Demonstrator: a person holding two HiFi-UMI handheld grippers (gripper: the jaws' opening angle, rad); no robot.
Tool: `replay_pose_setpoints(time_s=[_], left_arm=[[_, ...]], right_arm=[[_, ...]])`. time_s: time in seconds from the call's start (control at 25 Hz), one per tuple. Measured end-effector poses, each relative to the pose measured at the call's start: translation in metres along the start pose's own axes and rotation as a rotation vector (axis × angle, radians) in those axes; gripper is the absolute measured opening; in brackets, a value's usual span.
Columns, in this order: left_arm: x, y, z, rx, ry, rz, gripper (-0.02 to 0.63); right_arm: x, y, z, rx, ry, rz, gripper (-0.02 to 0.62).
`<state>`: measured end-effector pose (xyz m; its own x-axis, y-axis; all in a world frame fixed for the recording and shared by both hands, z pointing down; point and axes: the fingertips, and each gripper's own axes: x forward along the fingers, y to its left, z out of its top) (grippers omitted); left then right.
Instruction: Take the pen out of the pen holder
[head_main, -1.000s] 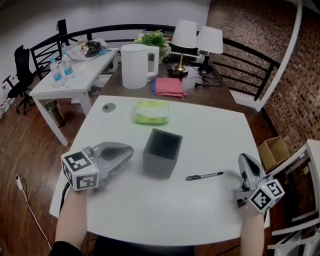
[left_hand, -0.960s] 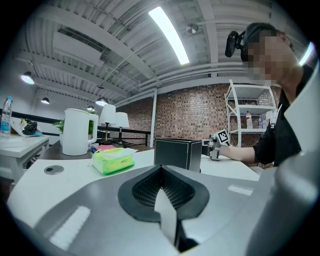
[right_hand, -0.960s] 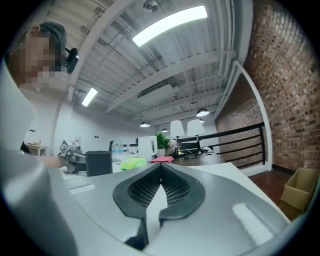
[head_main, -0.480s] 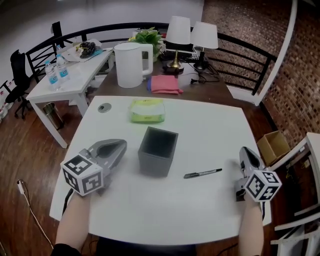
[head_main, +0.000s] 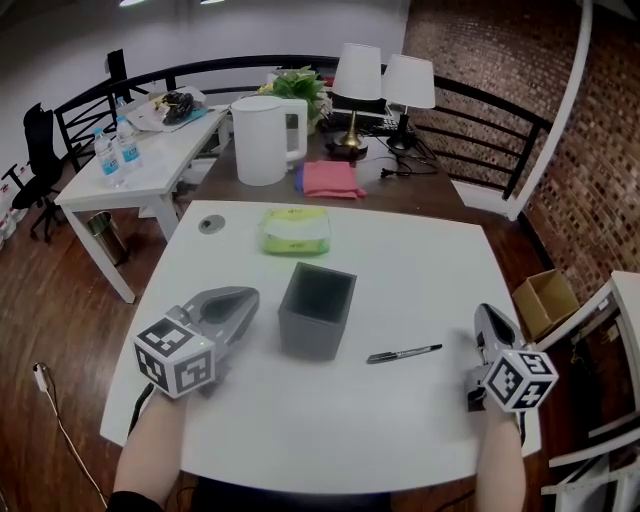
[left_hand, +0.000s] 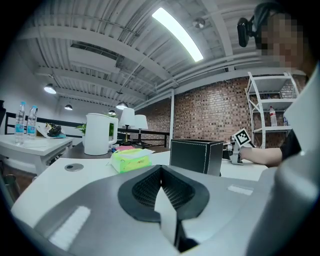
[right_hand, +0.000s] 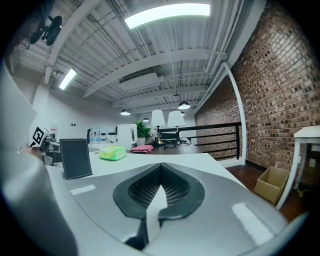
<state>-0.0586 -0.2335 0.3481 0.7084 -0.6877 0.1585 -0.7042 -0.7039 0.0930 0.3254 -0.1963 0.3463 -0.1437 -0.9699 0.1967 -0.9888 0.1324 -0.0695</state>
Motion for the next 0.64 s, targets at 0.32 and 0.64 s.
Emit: replay_pose_setpoints(time_s=[0.32, 0.64], left_arm=[[-0.002, -0.004, -0.001, 0.003, 0.006, -0.029, 0.001], [0.0, -0.006, -0.001, 0.005, 0.001, -0.038, 0.0]], right_arm=[[0.0, 0.004, -0.002, 0.0, 0.002, 0.014, 0.012], [-0.002, 0.018, -0.004, -0.011, 0.03, 0.079, 0.012]])
